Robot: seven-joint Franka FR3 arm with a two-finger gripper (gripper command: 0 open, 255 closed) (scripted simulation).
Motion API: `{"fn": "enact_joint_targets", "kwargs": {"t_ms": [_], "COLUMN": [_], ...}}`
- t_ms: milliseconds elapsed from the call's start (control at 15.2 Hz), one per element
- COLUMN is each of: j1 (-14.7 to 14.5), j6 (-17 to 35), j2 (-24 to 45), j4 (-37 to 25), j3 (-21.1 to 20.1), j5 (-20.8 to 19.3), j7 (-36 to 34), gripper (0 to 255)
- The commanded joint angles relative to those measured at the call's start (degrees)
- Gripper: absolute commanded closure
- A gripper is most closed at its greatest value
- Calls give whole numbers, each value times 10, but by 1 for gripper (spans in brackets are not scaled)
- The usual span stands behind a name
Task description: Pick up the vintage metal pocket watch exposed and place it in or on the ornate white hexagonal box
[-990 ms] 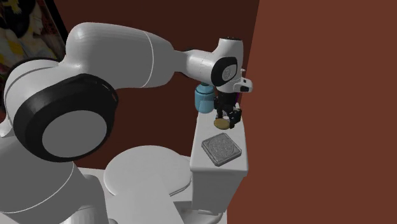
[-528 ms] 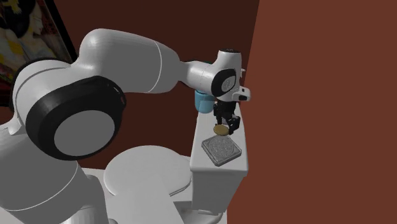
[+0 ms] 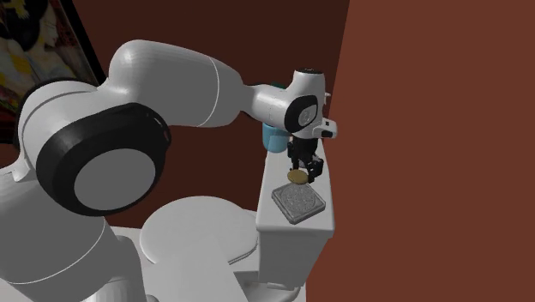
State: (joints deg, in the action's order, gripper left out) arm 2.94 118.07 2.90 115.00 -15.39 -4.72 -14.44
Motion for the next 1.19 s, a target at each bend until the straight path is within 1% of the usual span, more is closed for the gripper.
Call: {"fn": "enact_joint_targets", "kwargs": {"t_ms": [0, 330, 594, 1122], "j1": [0, 0, -1, -1], "j6": [0, 0, -70, -70], "j2": [0, 0, -20, -20], "j4": [0, 0, -51, -51], "j3": [0, 0, -1, -1], "j5": [0, 0, 8, 8], "j7": [0, 0, 6, 6], "gripper": [0, 0, 0, 0]}}
